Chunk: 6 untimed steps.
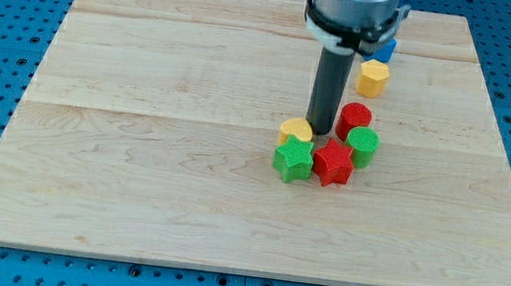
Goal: Push yellow heart along with green star down a bit
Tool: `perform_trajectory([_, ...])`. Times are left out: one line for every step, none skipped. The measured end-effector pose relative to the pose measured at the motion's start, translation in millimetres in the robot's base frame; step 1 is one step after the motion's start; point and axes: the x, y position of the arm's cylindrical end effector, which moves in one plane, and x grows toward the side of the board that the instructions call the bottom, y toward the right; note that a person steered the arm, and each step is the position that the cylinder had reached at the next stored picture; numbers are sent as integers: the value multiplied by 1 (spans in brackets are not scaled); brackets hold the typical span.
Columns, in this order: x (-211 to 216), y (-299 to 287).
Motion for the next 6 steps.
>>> perform_trajectory([10,22])
perform_trajectory([-10,48])
perform_trajectory([-10,47])
perform_trajectory([-8,19])
perform_trajectory([-8,-16])
perform_trajectory([9,-50])
